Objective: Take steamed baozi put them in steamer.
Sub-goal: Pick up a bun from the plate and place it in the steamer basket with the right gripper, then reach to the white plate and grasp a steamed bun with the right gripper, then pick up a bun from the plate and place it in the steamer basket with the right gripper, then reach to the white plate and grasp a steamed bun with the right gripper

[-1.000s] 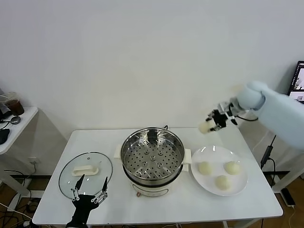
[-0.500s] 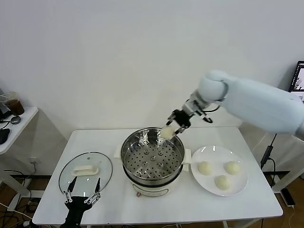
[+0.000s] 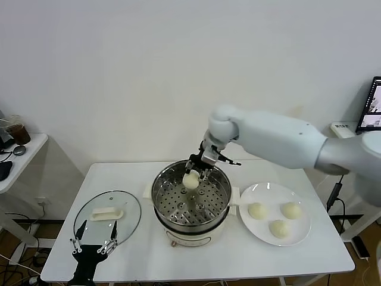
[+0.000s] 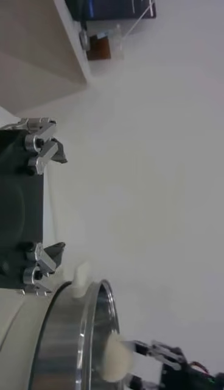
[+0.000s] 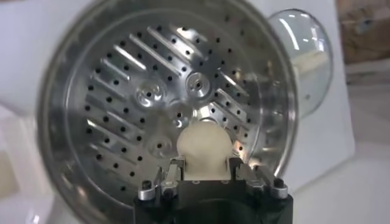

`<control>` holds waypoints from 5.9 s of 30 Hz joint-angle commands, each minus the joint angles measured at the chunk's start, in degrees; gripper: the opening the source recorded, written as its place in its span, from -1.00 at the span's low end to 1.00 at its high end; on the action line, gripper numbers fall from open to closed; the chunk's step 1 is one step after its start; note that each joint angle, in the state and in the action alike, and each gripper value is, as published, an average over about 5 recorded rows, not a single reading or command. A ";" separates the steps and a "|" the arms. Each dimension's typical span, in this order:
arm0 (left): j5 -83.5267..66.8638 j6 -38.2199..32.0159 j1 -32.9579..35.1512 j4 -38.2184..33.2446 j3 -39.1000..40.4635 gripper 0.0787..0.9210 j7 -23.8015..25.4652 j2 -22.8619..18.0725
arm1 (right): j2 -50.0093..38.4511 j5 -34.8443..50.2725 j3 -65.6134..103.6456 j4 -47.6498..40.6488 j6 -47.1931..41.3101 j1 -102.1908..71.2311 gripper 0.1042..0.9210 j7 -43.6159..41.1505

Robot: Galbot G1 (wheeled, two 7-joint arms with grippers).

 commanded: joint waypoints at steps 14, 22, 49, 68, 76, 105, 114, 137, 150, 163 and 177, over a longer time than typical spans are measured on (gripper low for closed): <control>0.12 -0.21 -0.15 -0.42 -0.80 0.77 -0.13 -0.08 | 5.54 -13.27 4.69 -11.69 9.07 -5.93 0.48 3.97; 0.08 0.01 -0.35 -1.11 -0.80 0.77 -0.07 0.35 | -0.87 3.63 0.89 0.66 -4.36 4.17 0.75 -1.61; -0.63 0.02 -3.00 -0.53 -0.60 0.77 0.16 3.02 | -46.48 10.17 6.36 25.65 -49.74 -9.60 0.76 -6.18; 0.25 -0.19 -1.34 -0.59 -2.39 0.77 0.22 1.53 | -30.06 2.74 20.90 8.83 -45.84 -29.14 0.76 -2.92; 0.14 -0.35 -1.63 0.31 -3.01 0.77 0.24 1.73 | -26.56 1.18 21.90 5.91 -45.41 -30.46 0.76 -2.63; -0.16 -0.47 -2.08 0.33 -3.08 0.77 0.19 1.92 | -32.07 8.51 17.98 10.67 -47.11 -17.98 0.07 -5.88; -0.65 -0.08 -4.22 0.80 -1.65 0.77 0.30 3.04 | -32.20 26.90 -4.53 19.14 -52.32 17.49 0.10 -5.64; 2.52 -1.52 -6.13 2.59 -3.38 0.77 -0.34 2.47 | 5.80 48.84 -8.61 13.85 -73.96 7.94 0.14 15.92; 2.15 -2.27 -6.17 3.14 -4.24 0.77 -0.65 1.76 | 11.92 44.25 -8.40 5.65 -74.00 0.01 0.16 16.16; 2.16 -2.50 -5.95 3.19 -4.52 0.77 -0.75 1.78 | 7.63 43.62 -6.88 9.35 -73.98 4.33 0.62 11.19; 2.30 -2.43 -7.36 3.96 -3.19 0.77 -0.53 2.91 | -27.91 32.38 -13.75 32.02 -57.44 25.47 0.76 -16.03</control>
